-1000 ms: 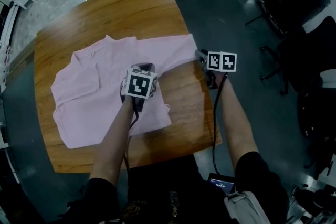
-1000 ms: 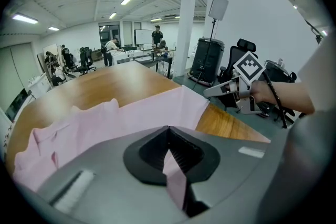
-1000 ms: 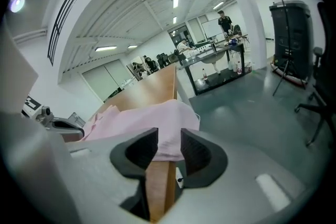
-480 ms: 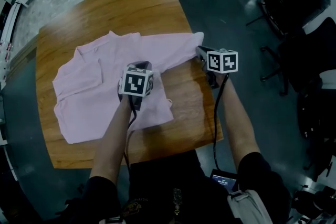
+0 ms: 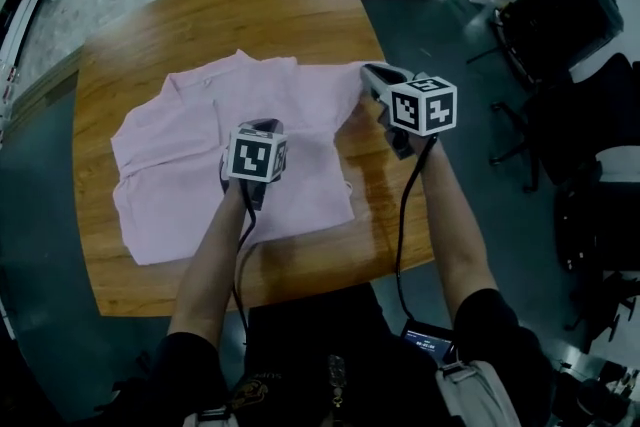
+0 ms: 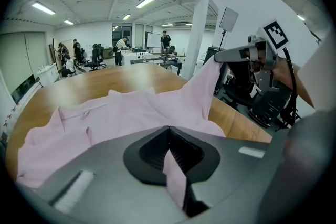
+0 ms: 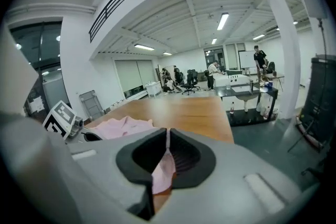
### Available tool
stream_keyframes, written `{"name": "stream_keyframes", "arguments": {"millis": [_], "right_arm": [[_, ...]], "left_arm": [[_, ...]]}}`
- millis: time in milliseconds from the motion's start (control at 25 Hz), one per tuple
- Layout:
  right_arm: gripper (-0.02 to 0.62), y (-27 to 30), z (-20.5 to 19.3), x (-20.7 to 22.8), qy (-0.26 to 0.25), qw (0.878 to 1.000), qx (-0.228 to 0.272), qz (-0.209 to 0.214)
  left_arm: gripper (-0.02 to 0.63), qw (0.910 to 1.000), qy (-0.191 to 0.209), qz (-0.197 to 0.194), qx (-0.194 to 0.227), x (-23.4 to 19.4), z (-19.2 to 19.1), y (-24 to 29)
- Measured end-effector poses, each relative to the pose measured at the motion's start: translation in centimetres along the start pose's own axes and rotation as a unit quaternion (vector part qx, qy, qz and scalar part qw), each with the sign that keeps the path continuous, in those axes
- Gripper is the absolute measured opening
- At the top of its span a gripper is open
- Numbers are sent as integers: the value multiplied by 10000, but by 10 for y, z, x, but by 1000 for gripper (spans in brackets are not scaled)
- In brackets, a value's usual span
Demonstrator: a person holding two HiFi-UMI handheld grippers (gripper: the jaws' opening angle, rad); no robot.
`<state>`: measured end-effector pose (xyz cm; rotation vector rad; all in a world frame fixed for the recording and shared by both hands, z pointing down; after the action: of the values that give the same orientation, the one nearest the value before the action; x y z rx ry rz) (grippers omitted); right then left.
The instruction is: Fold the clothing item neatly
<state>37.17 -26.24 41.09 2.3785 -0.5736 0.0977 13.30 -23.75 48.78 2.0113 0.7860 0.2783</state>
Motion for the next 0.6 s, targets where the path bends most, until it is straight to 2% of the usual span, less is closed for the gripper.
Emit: {"name": "stream_keyframes", "arguments": {"millis": [320, 600], "right_arm": [[23, 44, 23, -103, -678, 9966, -86, 449], [23, 122, -17, -179, -1250, 9833, -1001, 869]], "left_arm": [[8, 9998, -131, -49, 128, -45, -25, -33], [8, 9991, -405, 15, 143, -76, -53, -49]]}}
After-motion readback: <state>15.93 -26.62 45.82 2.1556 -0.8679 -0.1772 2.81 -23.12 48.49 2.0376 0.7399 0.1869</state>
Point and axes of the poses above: the fingertips, and each gripper's own axes: y forward along the fingers, x to its right, z out of its top, the point moved 6 cm from there along -y, backward along the fingers, and after that the axes turned 9 degrees about -x, right-handed, at the moved point
